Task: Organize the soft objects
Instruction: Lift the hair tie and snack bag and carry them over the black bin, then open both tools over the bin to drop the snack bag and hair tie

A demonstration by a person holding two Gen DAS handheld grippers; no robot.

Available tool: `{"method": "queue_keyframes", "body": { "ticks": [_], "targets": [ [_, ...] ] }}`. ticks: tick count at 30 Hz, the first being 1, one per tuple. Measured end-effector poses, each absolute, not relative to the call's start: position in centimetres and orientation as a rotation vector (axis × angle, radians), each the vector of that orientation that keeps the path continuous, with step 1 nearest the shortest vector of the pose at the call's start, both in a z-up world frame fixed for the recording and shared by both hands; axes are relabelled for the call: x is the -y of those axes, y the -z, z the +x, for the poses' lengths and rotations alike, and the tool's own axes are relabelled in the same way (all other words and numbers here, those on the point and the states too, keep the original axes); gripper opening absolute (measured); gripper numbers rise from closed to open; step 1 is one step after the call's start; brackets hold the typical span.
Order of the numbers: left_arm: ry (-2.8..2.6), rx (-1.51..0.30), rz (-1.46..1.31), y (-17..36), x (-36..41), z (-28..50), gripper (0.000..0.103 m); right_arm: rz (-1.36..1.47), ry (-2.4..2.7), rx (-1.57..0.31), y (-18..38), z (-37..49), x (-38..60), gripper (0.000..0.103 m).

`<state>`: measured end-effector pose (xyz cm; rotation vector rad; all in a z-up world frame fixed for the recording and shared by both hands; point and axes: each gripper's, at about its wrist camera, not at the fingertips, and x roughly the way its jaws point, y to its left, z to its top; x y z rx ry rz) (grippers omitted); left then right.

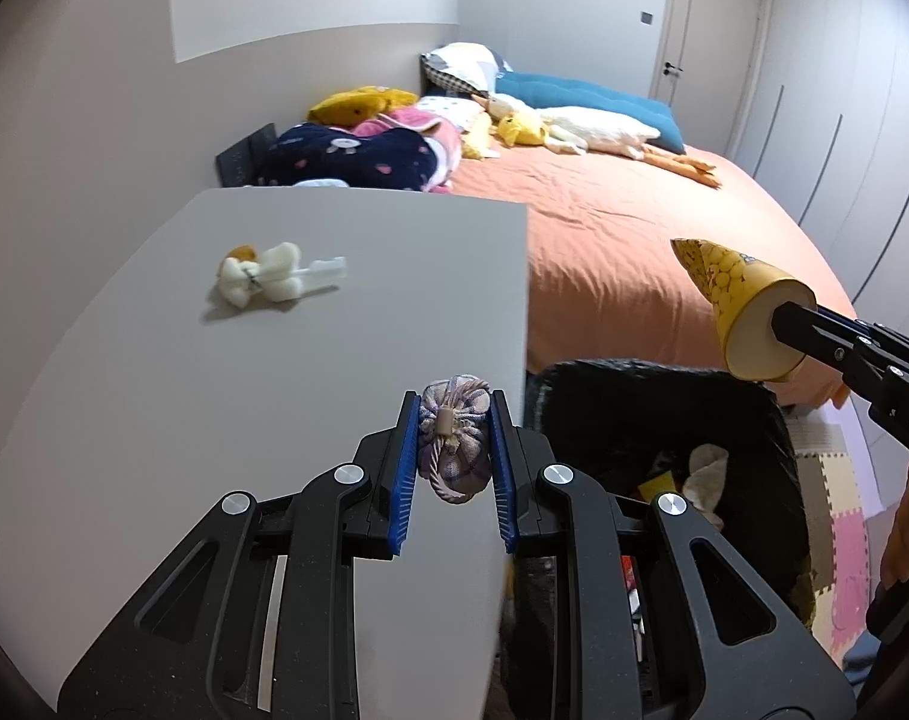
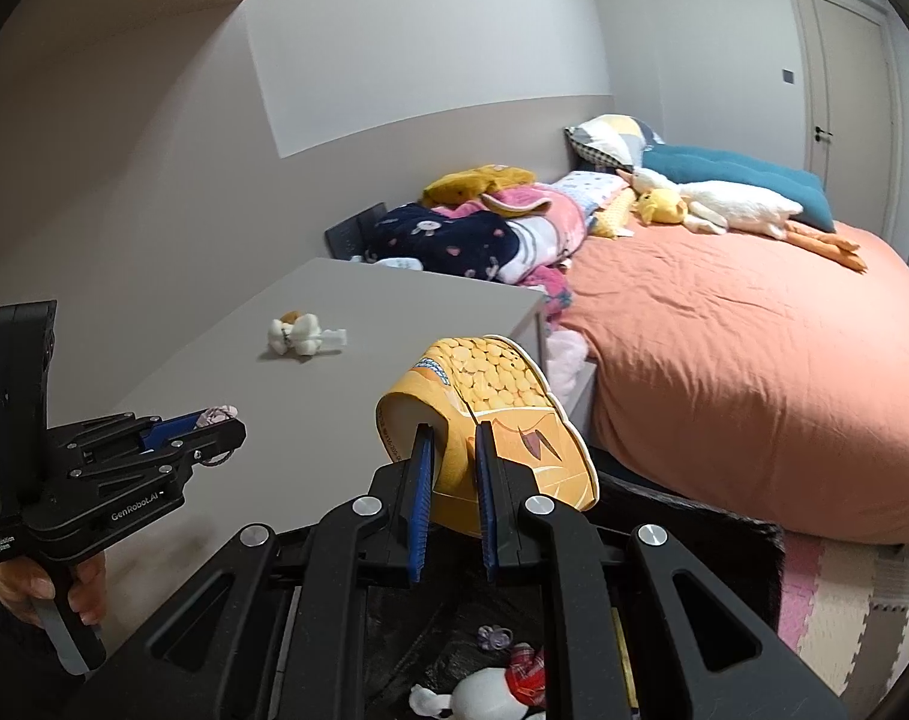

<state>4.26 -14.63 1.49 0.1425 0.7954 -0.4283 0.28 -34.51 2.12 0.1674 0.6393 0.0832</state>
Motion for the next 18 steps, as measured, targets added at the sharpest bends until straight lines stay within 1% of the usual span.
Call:
{"method": "queue_keyframes", "body": {
  "ticks": [18],
  "targets": [
    [0.575, -0.799, 0.225, -1.2, 22.4, 1.7, 0.022, 0.231, 0.062, -0.613, -2.2, -4.1, 41.0, 0.015]
  ]
}}
